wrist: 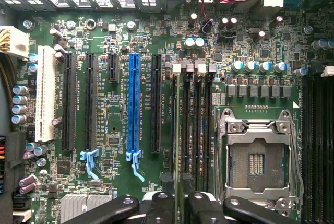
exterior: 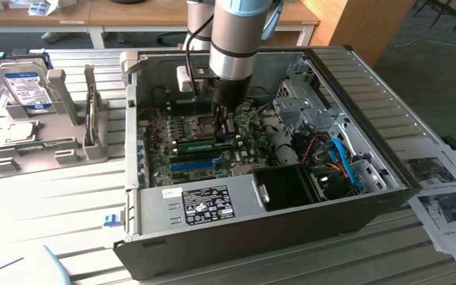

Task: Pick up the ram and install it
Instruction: 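Insert the ram into the slot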

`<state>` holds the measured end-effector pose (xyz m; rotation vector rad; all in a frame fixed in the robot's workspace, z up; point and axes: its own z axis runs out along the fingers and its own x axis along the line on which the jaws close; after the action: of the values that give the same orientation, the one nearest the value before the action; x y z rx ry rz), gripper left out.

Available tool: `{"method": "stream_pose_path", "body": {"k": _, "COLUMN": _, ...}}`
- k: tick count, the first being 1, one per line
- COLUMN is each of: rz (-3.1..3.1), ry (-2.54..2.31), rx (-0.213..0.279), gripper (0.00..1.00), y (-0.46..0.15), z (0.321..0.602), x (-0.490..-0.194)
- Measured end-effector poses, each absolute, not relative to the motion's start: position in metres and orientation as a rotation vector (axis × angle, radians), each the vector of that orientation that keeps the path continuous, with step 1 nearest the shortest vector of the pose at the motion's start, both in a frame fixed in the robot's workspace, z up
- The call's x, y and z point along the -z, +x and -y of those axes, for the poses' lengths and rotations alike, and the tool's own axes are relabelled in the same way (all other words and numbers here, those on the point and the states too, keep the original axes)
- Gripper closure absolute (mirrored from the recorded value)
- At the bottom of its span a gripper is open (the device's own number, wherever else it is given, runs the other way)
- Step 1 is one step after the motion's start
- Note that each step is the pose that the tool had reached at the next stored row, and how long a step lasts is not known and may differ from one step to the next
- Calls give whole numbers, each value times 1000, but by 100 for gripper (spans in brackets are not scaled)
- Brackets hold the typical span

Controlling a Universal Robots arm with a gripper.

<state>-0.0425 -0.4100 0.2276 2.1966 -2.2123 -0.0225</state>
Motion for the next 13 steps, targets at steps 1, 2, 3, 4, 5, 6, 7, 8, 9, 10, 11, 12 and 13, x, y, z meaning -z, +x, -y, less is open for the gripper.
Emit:
{"method": "stream_pose_path", "body": {"k": 1, "rz": 2212, "ry": 2197, "rx": 22, "gripper": 82, "y": -43, "z": 410, "x": -228}}
{"method": "stream_pose_path", "body": {"k": 2, "rz": 2212, "ry": 2197, "rx": 23, "gripper": 82, "y": -43, "z": 410, "x": -228}}
{"method": "stream_pose_path", "body": {"k": 3, "rz": 2212, "ry": 2197, "rx": 23, "gripper": 82, "y": -43, "z": 410, "x": -228}}
{"method": "stream_pose_path", "body": {"k": 4, "rz": 2212, "ry": 2197, "rx": 23, "gripper": 82, "y": -43, "z": 410, "x": -229}}
{"method": "stream_pose_path", "body": {"k": 5, "rz": 2212, "ry": 2197, "rx": 22, "gripper": 82, "y": -43, "z": 410, "x": -229}}
{"method": "stream_pose_path", "body": {"k": 6, "rz": 2212, "ry": 2197, "rx": 22, "gripper": 82, "y": -43, "z": 410, "x": -230}}
{"method": "stream_pose_path", "body": {"k": 7, "rz": 2212, "ry": 2196, "rx": 22, "gripper": 82, "y": -43, "z": 410, "x": -232}}
{"method": "stream_pose_path", "body": {"k": 8, "rz": 2212, "ry": 2196, "rx": 22, "gripper": 82, "y": -42, "z": 410, "x": -233}}
{"method": "stream_pose_path", "body": {"k": 9, "rz": 2212, "ry": 2196, "rx": 22, "gripper": 82, "y": -42, "z": 410, "x": -234}}
{"method": "stream_pose_path", "body": {"k": 10, "rz": 2212, "ry": 2197, "rx": 22, "gripper": 82, "y": -42, "z": 410, "x": -235}}
{"method": "stream_pose_path", "body": {"k": 11, "rz": 2212, "ry": 2197, "rx": 22, "gripper": 82, "y": -42, "z": 410, "x": -236}}
{"method": "stream_pose_path", "body": {"k": 12, "rz": 2212, "ry": 2197, "rx": 22, "gripper": 82, "y": -42, "z": 410, "x": -237}}
{"method": "stream_pose_path", "body": {"k": 13, "rz": 2212, "ry": 2197, "rx": 23, "gripper": 82, "y": -42, "z": 410, "x": -239}}
